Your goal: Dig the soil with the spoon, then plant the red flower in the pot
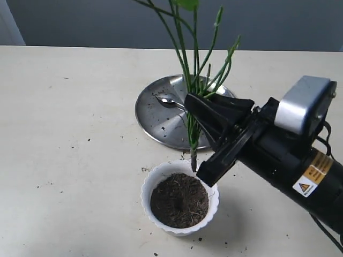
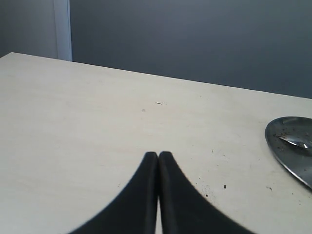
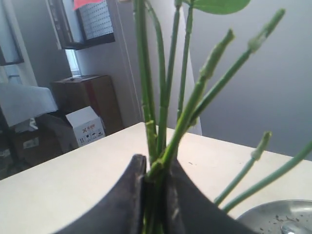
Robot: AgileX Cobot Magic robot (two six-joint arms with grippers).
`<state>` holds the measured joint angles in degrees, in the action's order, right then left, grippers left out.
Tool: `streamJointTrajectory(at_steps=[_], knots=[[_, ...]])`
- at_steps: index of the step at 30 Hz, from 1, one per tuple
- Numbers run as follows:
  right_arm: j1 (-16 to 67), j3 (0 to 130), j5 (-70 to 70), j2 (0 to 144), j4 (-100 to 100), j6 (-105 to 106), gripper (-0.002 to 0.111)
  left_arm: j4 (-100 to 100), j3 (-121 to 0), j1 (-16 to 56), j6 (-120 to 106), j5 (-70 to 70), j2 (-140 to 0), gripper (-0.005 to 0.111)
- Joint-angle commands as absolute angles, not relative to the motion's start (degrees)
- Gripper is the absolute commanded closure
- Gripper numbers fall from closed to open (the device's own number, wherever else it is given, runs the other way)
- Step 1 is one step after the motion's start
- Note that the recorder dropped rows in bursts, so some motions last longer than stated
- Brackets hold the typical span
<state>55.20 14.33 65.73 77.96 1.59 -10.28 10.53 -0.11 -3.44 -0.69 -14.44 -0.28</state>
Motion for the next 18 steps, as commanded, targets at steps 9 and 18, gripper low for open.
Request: streamJointTrajectory(at_steps=[9,18], knots=[[54.81,13.99,69.96,86.93,9.26,-12.86,0.109,10.45,0.0,-3.3,-0.58,-13.74,0.0,0.106],[51.03,14.2,69.96,86.93,9.87,-10.52,0.109,10.45,0.0,-3.3,-0.58,-13.74,0.0,0.106]])
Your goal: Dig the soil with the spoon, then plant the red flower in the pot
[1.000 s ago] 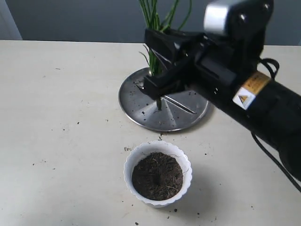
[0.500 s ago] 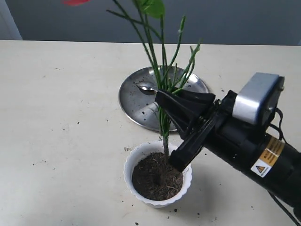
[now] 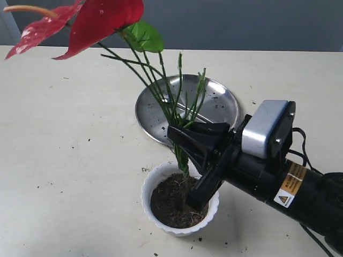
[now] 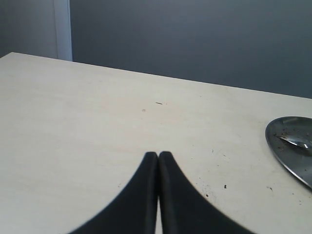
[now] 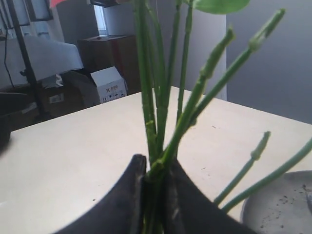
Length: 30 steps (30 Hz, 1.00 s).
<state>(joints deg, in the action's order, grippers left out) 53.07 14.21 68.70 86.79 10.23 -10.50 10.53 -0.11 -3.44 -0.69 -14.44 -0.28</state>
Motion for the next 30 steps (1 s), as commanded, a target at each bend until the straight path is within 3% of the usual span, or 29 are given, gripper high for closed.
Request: streamJointTrajectory(at_steps=[1,16,30], knots=[[50.92,14.2,69.96,87.03,9.87,-11.54,0.109,10.45,0.0,-3.3,-0.58,-13.74,0.0,0.106],[50.87,18.7,69.96,100.41,17.71,-15.3,0.109,10.45,0.0,-3.3,-0.58,-13.74,0.0,0.106],[50.87,22.14,69.96,101.94,15.83,-13.94,0.109,10.45,0.0,-3.3,-0.58,-13.74,0.0,0.106]])
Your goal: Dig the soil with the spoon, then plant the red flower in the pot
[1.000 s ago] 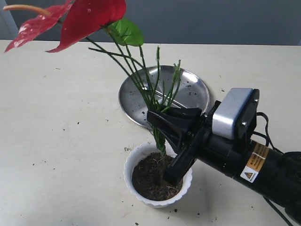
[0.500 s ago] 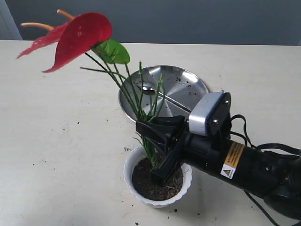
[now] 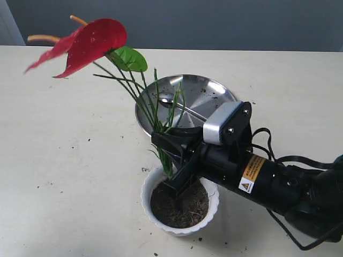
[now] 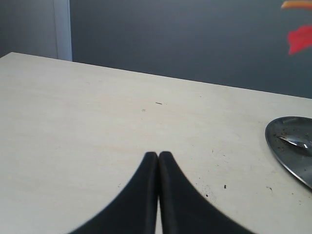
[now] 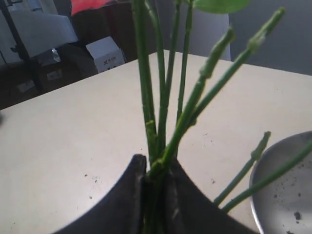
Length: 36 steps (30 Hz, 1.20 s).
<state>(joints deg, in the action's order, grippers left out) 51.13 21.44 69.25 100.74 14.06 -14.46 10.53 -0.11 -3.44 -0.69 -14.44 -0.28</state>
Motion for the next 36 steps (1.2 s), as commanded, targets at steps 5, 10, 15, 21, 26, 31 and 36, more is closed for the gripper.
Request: streamJointTrajectory(at_steps=[5,10,15,21,26,31,36], knots=[[50.87,19.55,69.96,103.05,14.58,-13.94,0.109,10.45,0.0,-3.3,-0.58,-13.74,0.0,0.106],[50.87,19.0,69.96,102.4,16.01,-14.05,0.109,10.45,0.0,-3.3,-0.58,-13.74,0.0,0.106],[50.87,17.23,69.96,102.3,17.35,-14.16,0.109,10.45,0.0,-3.3,-0.58,-13.74,0.0,0.106],[50.87,14.61,69.96,102.3,14.27,-14.16,0.109,10.45,0.0,-3.3,-0.58,-13.74,0.0,0.106],[50.87,14.65,69.96,100.33,14.48,-13.8,0.109,10.45,0.0,-3.3,-0.58,-13.74,0.0,0.106],[50.87,14.31,69.96,98.45,14.76,-13.71,0.109,10.45,0.0,-3.3,-0.58,-13.74,0.0,0.106],[50.87,12.36,69.96,98.45,14.41,-13.03,0.109,10.45,0.0,-3.3,-0.58,-13.74,0.0,0.106]])
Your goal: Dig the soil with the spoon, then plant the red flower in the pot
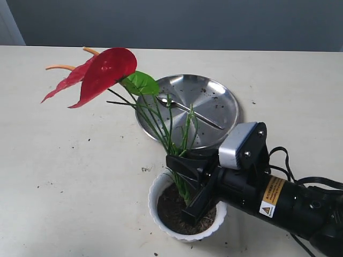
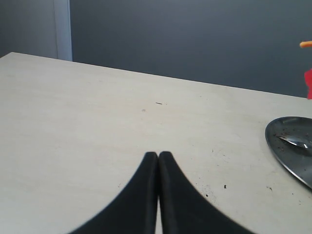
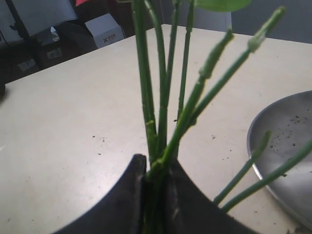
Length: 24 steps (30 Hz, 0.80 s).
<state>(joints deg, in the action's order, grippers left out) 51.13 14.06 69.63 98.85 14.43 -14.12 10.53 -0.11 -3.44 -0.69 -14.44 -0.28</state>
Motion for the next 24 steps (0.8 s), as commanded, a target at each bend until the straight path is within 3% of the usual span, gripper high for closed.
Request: streamJointTrajectory(at_steps=[1,24], knots=[[50.87,12.03,69.96,98.45,14.29,-12.9,0.109,10.45,0.0,-3.3,-0.58,-13.74,0.0,0.106],[51.48,9.39,69.96,98.45,19.45,-9.94,0.109,10.45,0.0,-3.3,-0.58,-13.74,0.0,0.106]])
